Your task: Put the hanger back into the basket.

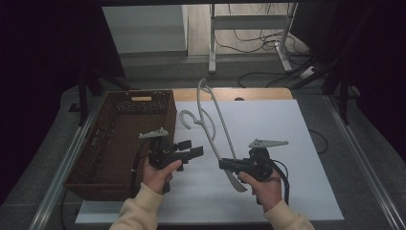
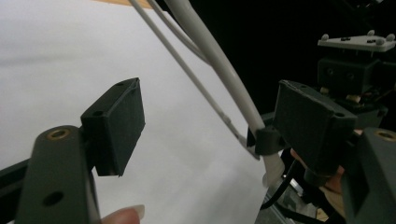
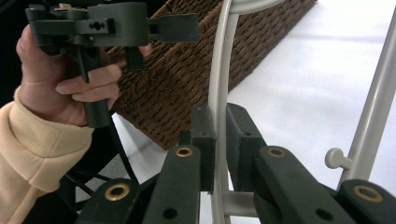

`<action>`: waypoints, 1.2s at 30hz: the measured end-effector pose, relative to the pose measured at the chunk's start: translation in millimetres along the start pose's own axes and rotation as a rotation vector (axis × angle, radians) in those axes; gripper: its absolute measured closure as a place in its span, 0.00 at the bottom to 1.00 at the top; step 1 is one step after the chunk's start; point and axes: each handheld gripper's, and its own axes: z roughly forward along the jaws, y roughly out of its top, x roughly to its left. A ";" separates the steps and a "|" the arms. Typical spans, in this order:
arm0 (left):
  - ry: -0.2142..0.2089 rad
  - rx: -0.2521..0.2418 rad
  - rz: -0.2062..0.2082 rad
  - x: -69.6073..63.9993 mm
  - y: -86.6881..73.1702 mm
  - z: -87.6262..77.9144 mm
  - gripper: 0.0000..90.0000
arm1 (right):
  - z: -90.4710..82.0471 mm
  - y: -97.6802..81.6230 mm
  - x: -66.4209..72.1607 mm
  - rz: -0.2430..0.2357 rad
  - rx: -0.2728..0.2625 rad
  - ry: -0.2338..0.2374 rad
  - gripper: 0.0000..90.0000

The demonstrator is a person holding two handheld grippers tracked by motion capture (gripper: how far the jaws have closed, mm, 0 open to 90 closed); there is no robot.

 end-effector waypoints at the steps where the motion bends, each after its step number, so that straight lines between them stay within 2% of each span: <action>1: -0.006 -0.004 -0.002 0.1 -0.1 1.7 0.28 | 0.5 -0.2 0.5 -0.001 0.000 0.000 0.92; 7: -0.057 -0.016 -0.022 -0.4 -0.9 13.6 0.30 | 3.7 -1.1 4.2 -0.005 -0.015 0.018 0.92; 17: -0.091 -0.019 -0.056 0.0 -2.2 25.8 0.38 | 8.2 -3.4 8.1 0.002 -0.028 0.044 0.92; 19: -0.097 -0.021 -0.065 -0.2 -2.6 27.5 0.44 | 9.0 -3.9 9.1 -0.001 -0.033 0.048 0.92; 20: -0.103 -0.020 -0.066 -0.1 -2.7 28.2 0.44 | 9.4 -4.2 9.5 -0.003 -0.035 0.049 0.92; 21: -0.105 -0.020 -0.067 -0.2 -2.6 28.3 0.49 | 10.0 -4.5 10.0 -0.003 -0.036 0.054 0.92; 22: -0.107 -0.020 -0.069 -0.3 -2.6 28.1 0.59 | 10.8 -5.0 10.6 0.001 -0.036 0.059 0.92; 23: -0.101 -0.019 -0.073 -0.1 -2.0 27.2 0.63 | 11.3 -5.3 11.0 0.004 -0.034 0.061 0.92; 28: -0.121 -0.002 -0.099 1.7 -1.8 27.2 0.73 | 13.8 -6.7 11.1 -0.003 -0.029 0.060 0.91; 29: -0.130 0.002 -0.107 2.2 -1.8 27.2 0.73 | 13.8 -6.7 11.1 -0.003 -0.029 0.060 0.91; 30: -0.160 0.004 -0.127 3.1 -1.5 27.3 0.78 | 14.6 -7.2 11.1 -0.009 -0.031 0.057 0.91; 31: -0.160 0.004 -0.127 3.1 -1.5 27.3 0.81 | 14.6 -7.2 11.1 -0.009 -0.031 0.057 0.91; 32: -0.209 0.000 -0.151 3.5 -1.3 27.6 0.83 | 14.9 -7.2 11.8 -0.019 -0.037 0.055 0.91; 33: -0.225 0.002 -0.156 3.3 -0.8 27.7 0.85 | 15.3 -7.1 12.2 -0.022 -0.037 0.061 0.91; 36: -0.243 0.010 -0.162 2.4 0.2 27.9 0.88 | 17.0 -7.6 14.3 -0.035 -0.031 0.067 0.91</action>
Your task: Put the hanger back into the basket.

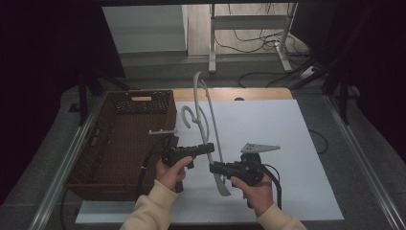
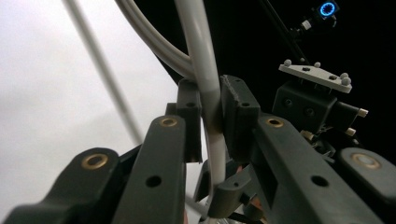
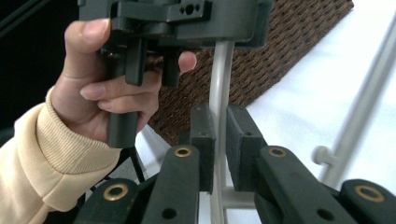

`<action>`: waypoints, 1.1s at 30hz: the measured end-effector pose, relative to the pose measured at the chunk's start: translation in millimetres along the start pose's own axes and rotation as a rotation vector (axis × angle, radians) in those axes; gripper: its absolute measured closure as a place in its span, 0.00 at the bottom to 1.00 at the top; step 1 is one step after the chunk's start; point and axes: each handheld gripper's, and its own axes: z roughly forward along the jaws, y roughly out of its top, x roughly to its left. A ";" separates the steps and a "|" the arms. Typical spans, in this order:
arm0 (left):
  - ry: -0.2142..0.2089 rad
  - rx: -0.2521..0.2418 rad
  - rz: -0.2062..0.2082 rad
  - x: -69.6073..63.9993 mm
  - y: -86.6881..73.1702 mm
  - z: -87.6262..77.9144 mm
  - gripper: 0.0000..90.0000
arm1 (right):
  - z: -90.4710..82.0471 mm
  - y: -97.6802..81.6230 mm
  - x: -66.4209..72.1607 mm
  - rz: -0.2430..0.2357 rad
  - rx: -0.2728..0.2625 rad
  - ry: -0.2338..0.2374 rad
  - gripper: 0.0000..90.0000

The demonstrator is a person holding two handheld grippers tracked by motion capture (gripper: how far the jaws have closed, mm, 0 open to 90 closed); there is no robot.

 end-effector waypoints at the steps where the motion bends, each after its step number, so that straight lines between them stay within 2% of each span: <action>1: 0.000 0.000 0.000 0.0 0.0 0.0 0.88 | 0.0 0.0 0.0 0.000 0.000 0.000 0.91; 5: -0.027 0.007 -0.004 0.2 0.8 -1.2 0.90 | 1.0 -0.5 0.2 -0.017 0.002 0.004 0.90; 7: -0.023 0.008 0.005 -0.6 1.1 -1.6 0.90 | 0.9 -0.5 0.0 -0.022 0.003 0.007 0.90; 8: -0.001 0.010 0.024 -2.2 2.7 -3.6 0.90 | -0.4 -0.4 -0.3 -0.023 0.000 0.021 0.85; 10: -0.003 0.004 0.017 -1.9 4.4 -7.0 0.90 | -4.1 0.9 -1.0 -0.028 -0.008 0.029 0.79; 11: -0.003 0.004 0.017 -1.9 4.4 -7.0 0.90 | -4.1 0.9 -1.0 -0.028 -0.008 0.029 0.79; 13: -0.003 0.002 0.019 -2.7 6.3 -12.0 0.90 | -13.2 4.0 -3.8 -0.028 -0.026 0.045 0.68; 16: -0.028 -0.002 0.019 -5.2 7.5 -16.1 0.90 | -28.3 8.1 -10.8 -0.048 -0.042 0.033 0.54; 17: -0.028 -0.002 0.019 -5.2 7.5 -16.1 0.90 | -28.3 8.1 -10.8 -0.048 -0.042 0.033 0.54; 18: -0.031 0.003 0.027 -6.1 8.0 -17.3 0.90 | -39.6 9.2 -17.3 -0.053 -0.047 0.000 0.48; 20: -0.030 0.013 0.037 -7.5 9.1 -21.2 0.90 | -51.2 9.1 -26.0 -0.044 -0.049 -0.007 0.43; 21: -0.030 0.013 0.037 -7.5 9.1 -21.2 0.90 | -51.2 9.1 -26.0 -0.044 -0.049 -0.007 0.43; 22: -0.031 0.015 0.040 -7.2 9.8 -24.8 0.90 | -62.4 7.2 -33.7 -0.041 -0.038 -0.033 0.40; 23: -0.031 0.015 0.040 -7.2 9.8 -24.8 0.90 | -62.4 7.2 -33.7 -0.041 -0.038 -0.033 0.40; 24: -0.032 0.016 0.042 -7.0 10.0 -26.3 0.90 | -72.9 3.9 -41.5 -0.050 -0.029 -0.081 0.38; 25: -0.034 0.019 0.041 -6.9 10.2 -27.6 0.90 | -72.9 3.9 -41.5 -0.050 -0.029 -0.081 0.38; 26: -0.039 0.025 0.042 -6.8 10.4 -28.7 0.90 | -82.4 0.4 -49.6 -0.048 -0.026 -0.117 0.37; 28: -0.050 0.036 0.054 -7.2 10.2 -30.6 0.90 | -90.0 -2.4 -56.9 -0.046 -0.022 -0.148 0.36; 33: -0.061 0.053 0.061 -8.3 10.0 -31.9 0.90 | -100.6 -6.3 -68.5 -0.036 -0.010 -0.185 0.35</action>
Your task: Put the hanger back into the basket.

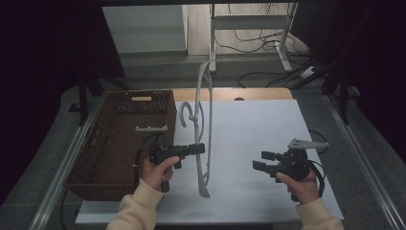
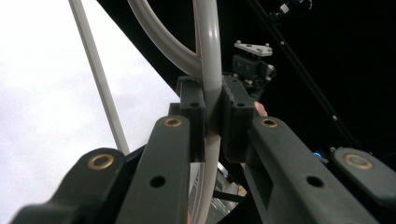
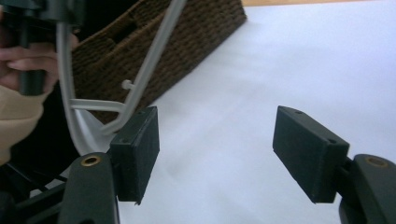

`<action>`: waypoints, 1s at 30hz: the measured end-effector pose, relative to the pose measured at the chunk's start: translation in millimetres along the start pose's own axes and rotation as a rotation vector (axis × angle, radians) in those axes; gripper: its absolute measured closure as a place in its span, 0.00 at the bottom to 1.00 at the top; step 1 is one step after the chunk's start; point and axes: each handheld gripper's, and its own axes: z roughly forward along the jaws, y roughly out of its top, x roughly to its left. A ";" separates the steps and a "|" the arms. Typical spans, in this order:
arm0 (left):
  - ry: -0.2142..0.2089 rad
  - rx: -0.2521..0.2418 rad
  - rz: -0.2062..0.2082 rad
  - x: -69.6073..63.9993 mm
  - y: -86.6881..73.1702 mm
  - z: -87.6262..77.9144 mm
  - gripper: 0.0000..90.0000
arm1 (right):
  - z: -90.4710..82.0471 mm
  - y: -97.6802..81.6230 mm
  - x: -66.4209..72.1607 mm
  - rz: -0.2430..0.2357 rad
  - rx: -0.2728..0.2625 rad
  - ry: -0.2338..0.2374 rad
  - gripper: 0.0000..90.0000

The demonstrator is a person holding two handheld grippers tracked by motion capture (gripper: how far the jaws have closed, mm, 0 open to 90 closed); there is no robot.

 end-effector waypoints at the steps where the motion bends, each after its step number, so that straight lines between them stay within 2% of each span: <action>1: -0.001 0.006 0.002 -1.2 0.6 -1.7 0.90 | -0.8 -0.8 -2.2 0.006 0.002 -0.008 0.34; 7: -0.005 0.010 0.011 -4.9 3.9 -10.4 0.90 | -1.9 -3.1 -10.6 0.024 0.010 -0.025 0.34; 14: -0.007 0.009 0.017 -8.1 9.8 -27.8 0.90 | -1.1 -4.1 -14.1 0.011 0.024 -0.052 0.33; 20: 0.005 0.023 0.033 -10.9 15.0 -42.0 0.90 | -0.2 -5.9 -16.5 -0.010 0.034 -0.087 0.32; 24: 0.014 0.037 0.037 -12.0 17.5 -47.1 0.90 | -0.2 -6.2 -17.2 -0.010 0.037 -0.093 0.32; 30: 0.034 0.060 0.064 -15.9 24.6 -57.8 0.90 | 0.7 -6.7 -17.9 -0.015 0.045 -0.100 0.31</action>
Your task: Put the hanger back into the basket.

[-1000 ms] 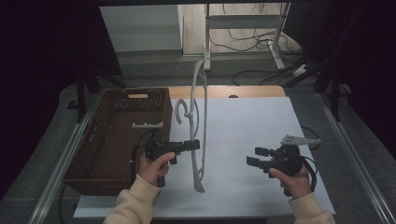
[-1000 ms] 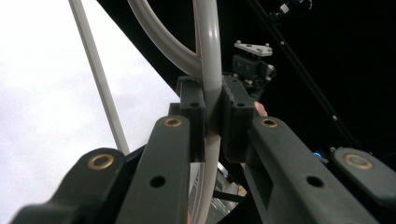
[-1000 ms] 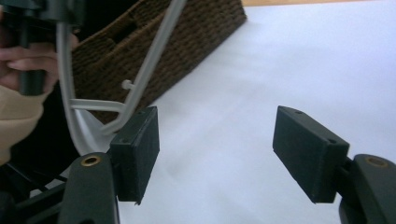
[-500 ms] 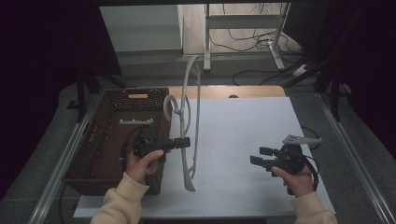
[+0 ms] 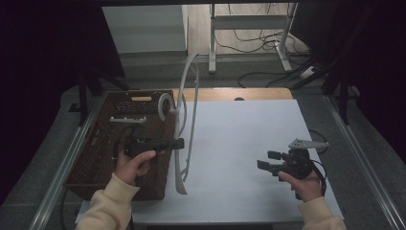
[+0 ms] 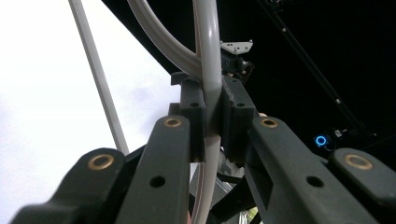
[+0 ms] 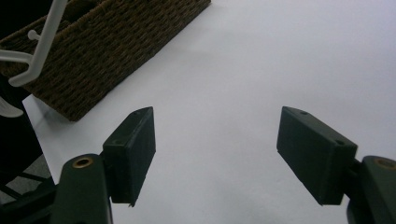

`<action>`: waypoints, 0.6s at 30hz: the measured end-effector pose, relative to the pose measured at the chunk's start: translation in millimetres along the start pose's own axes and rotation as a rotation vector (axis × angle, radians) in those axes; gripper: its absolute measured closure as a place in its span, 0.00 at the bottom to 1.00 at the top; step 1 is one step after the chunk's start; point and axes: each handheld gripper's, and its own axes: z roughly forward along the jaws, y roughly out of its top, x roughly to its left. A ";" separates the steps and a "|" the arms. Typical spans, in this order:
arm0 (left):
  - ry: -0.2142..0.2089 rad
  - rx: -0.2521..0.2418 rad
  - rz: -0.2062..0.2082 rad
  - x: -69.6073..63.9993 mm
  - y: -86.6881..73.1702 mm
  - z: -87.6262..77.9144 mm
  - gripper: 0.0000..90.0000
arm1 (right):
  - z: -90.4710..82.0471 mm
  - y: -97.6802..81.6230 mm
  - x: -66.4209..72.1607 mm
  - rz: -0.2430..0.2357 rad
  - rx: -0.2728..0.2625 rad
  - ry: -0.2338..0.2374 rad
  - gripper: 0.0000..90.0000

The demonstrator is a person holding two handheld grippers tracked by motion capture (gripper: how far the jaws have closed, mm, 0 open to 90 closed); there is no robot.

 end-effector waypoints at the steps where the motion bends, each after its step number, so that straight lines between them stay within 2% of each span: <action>1: -0.003 0.004 0.009 -1.3 2.4 -4.0 0.90 | 0.0 0.0 0.1 0.002 0.002 0.000 0.31; 18: 0.025 0.026 0.032 0.2 17.2 -39.3 0.90 | 1.7 0.0 -0.4 -0.001 0.006 -0.003 0.31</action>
